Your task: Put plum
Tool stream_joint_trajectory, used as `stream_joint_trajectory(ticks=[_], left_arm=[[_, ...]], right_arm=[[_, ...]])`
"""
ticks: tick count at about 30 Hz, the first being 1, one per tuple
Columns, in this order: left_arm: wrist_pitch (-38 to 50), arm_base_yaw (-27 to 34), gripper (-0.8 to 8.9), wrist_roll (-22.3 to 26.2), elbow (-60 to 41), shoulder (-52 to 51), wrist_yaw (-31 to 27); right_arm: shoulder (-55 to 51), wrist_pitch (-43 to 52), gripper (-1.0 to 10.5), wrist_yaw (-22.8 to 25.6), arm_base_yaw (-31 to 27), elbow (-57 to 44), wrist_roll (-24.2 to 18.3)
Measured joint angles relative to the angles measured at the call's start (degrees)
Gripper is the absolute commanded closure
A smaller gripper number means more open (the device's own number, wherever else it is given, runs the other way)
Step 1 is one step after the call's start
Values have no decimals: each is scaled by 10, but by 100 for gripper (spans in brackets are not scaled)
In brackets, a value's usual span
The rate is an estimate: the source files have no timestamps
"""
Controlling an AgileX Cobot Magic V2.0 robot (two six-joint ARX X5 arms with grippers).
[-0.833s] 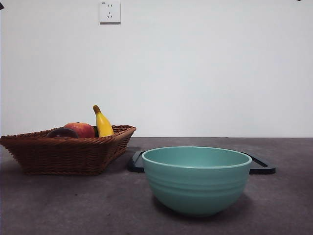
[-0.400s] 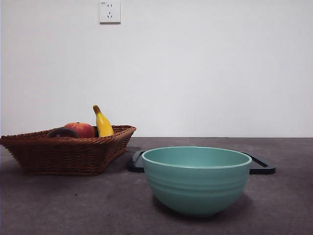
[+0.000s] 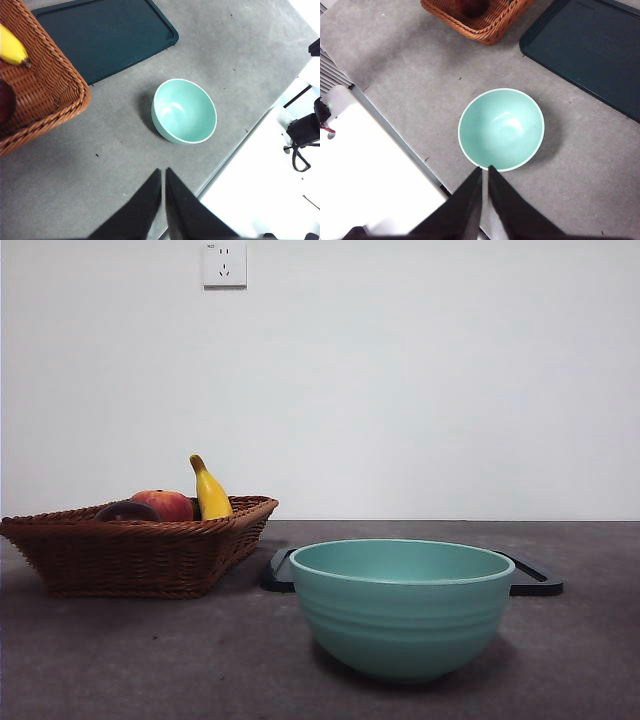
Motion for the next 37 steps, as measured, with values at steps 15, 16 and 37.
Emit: stream_joint_trajectory(ticks=[15,16,37], left_arm=[[0,0,803,0,0,0,0],[0,0,803,0,0,0,0],[583,123,803,-17,-212,-255,-241]], right_arm=[[0,0,935,0,0,0,0],[0,0,936,0,0,0,0],[0,0,936,0,0,0,0]])
